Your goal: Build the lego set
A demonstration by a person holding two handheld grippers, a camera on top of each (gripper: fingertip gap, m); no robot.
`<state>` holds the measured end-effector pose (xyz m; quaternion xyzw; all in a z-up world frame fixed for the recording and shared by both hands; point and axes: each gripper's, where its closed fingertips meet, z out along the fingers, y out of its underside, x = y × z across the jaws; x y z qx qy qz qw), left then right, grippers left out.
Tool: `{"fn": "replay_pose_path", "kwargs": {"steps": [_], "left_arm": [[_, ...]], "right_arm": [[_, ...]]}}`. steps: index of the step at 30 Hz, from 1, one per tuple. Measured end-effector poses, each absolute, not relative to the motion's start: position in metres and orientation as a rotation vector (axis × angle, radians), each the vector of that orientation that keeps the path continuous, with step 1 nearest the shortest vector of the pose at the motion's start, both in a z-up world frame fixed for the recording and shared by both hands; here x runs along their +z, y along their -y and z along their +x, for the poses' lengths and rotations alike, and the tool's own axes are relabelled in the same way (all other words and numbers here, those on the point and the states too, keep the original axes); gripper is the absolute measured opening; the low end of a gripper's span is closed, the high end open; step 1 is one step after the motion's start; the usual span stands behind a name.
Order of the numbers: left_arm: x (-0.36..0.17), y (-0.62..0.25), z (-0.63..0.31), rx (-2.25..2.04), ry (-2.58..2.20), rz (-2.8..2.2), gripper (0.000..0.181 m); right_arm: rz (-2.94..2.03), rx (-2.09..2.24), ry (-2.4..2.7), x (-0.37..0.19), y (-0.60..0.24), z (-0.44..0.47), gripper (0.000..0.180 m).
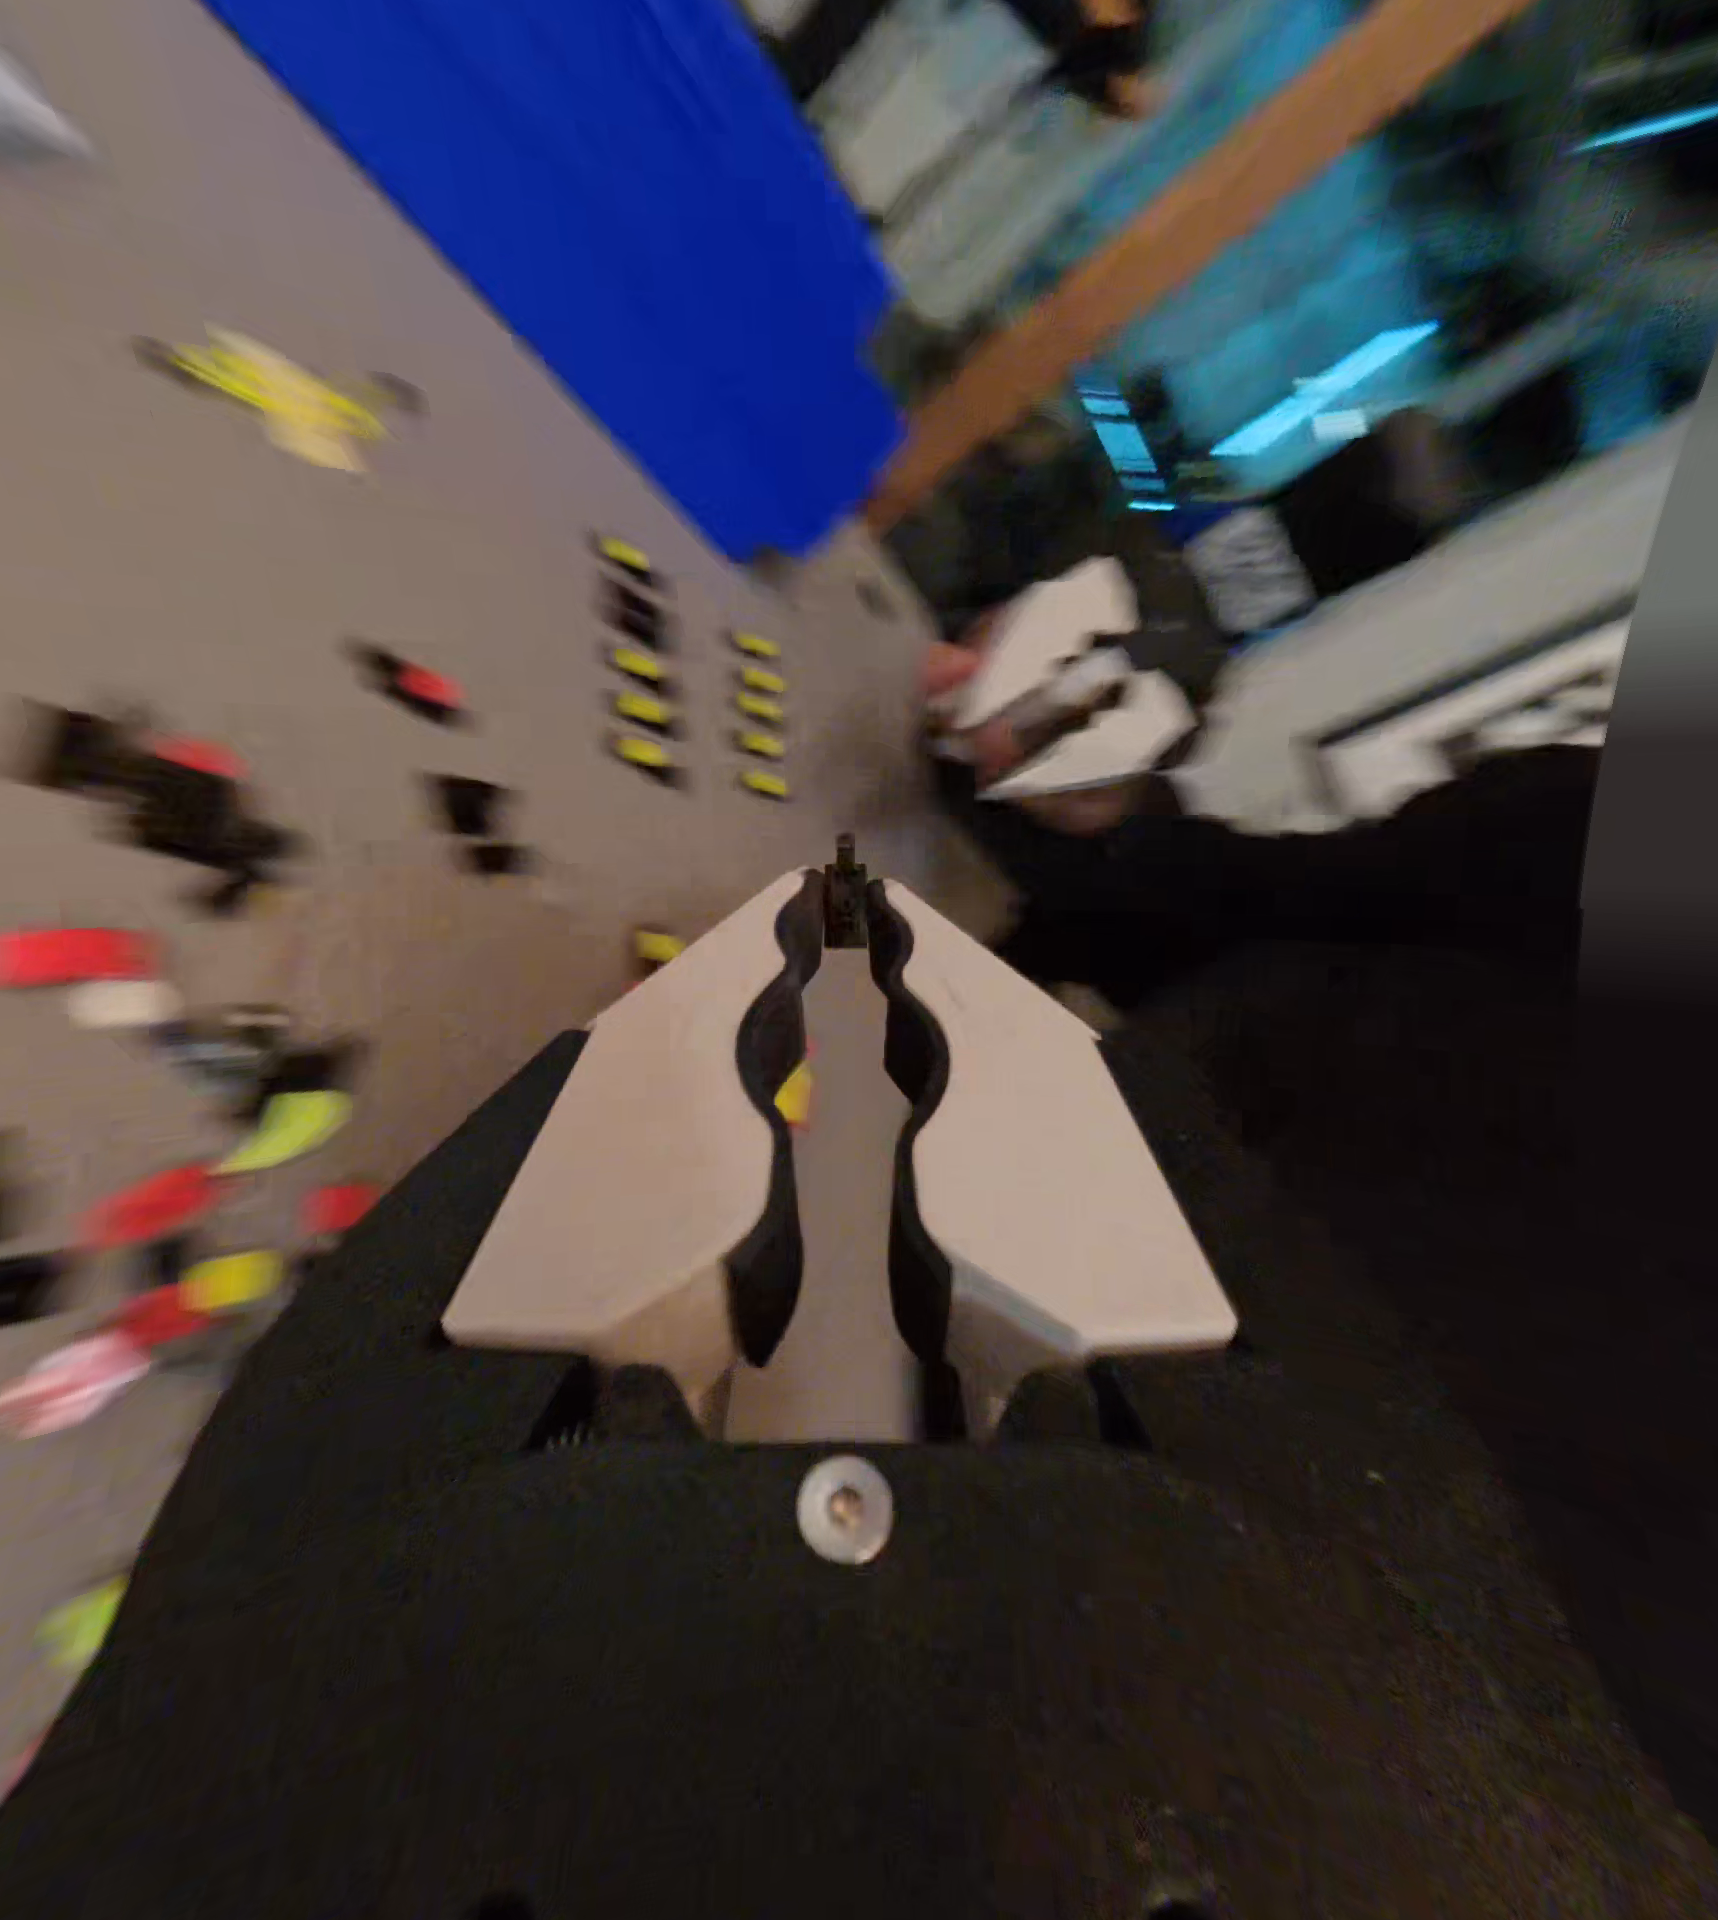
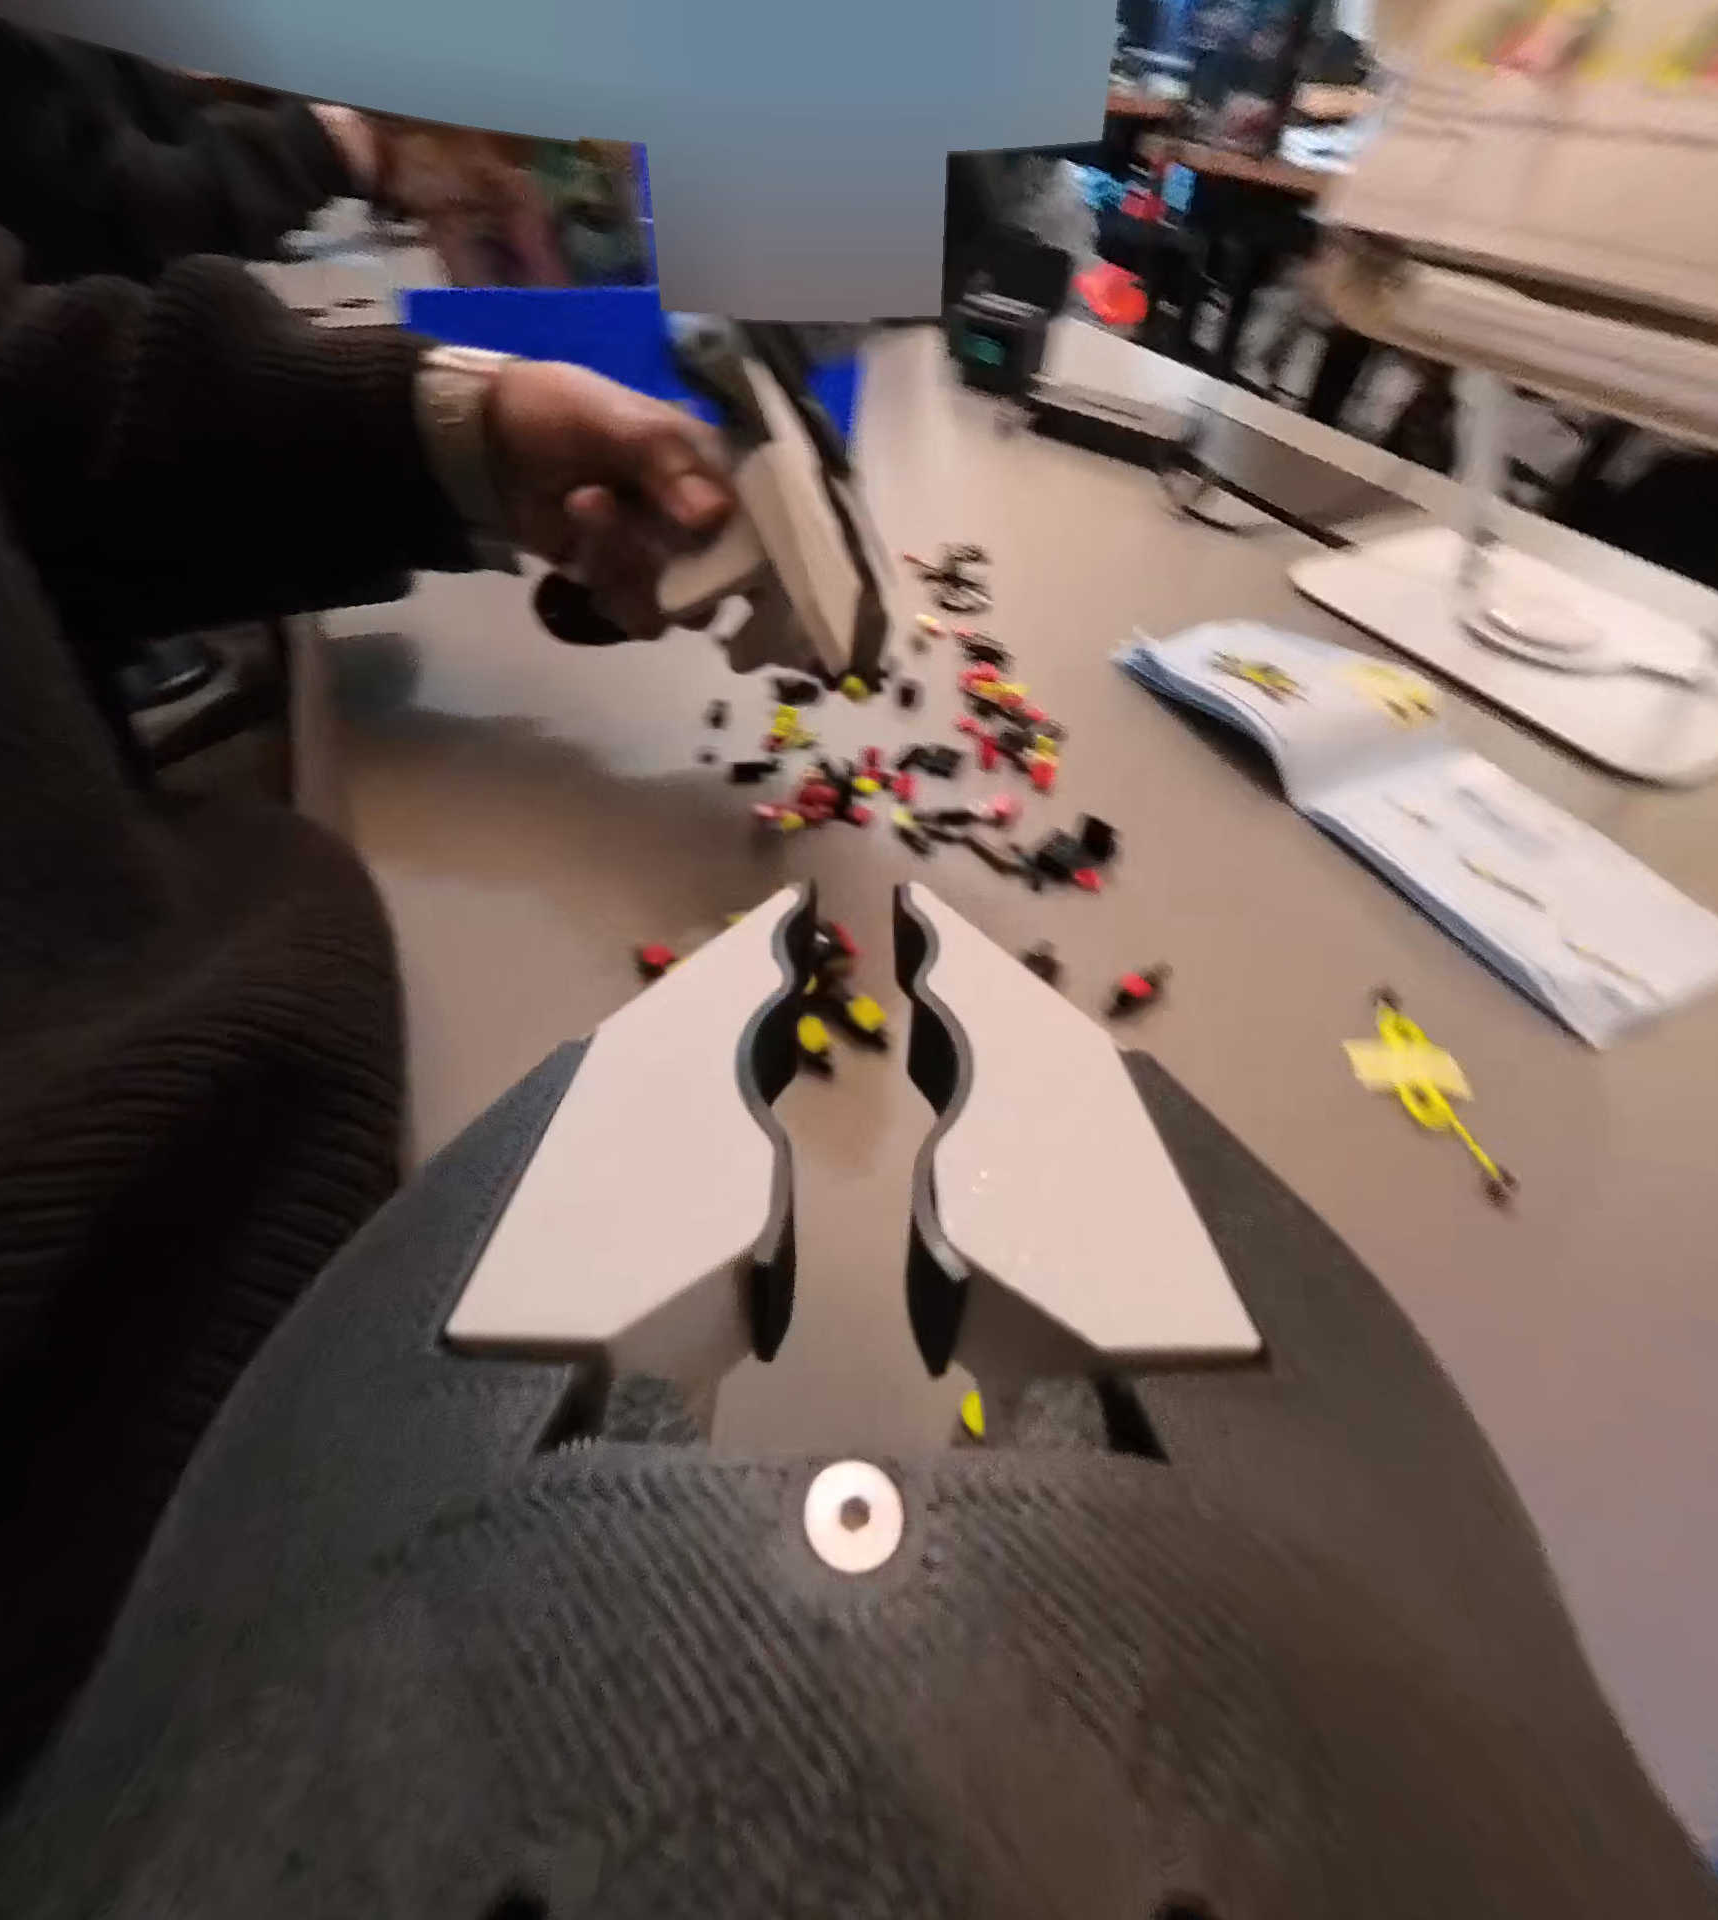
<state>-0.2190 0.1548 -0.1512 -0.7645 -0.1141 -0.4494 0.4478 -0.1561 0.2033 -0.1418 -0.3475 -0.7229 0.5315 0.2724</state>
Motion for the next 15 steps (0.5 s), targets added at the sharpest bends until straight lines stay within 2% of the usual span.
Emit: {"fn": "replay_pose_path", "kwargs": {"steps": [2, 6, 15], "left_arm": [[-0.14, -0.147, -0.187, -1.396, 0.242, -1.838, 0.006], [-0.148, -0.14, -0.142, -1.557, 0.168, -1.931, 0.006], [-0.153, -0.139, -0.12, -1.654, 0.149, -1.945, 0.006]], "right_arm": [[-0.785, 1.477, 2.038, -0.142, -0.18, -0.146, 0.013], [-0.626, 1.483, 2.128, -0.146, -0.158, -0.134, 0.013], [-0.501, 1.4, 2.207, -0.152, -0.137, -0.125, 0.006]]}}
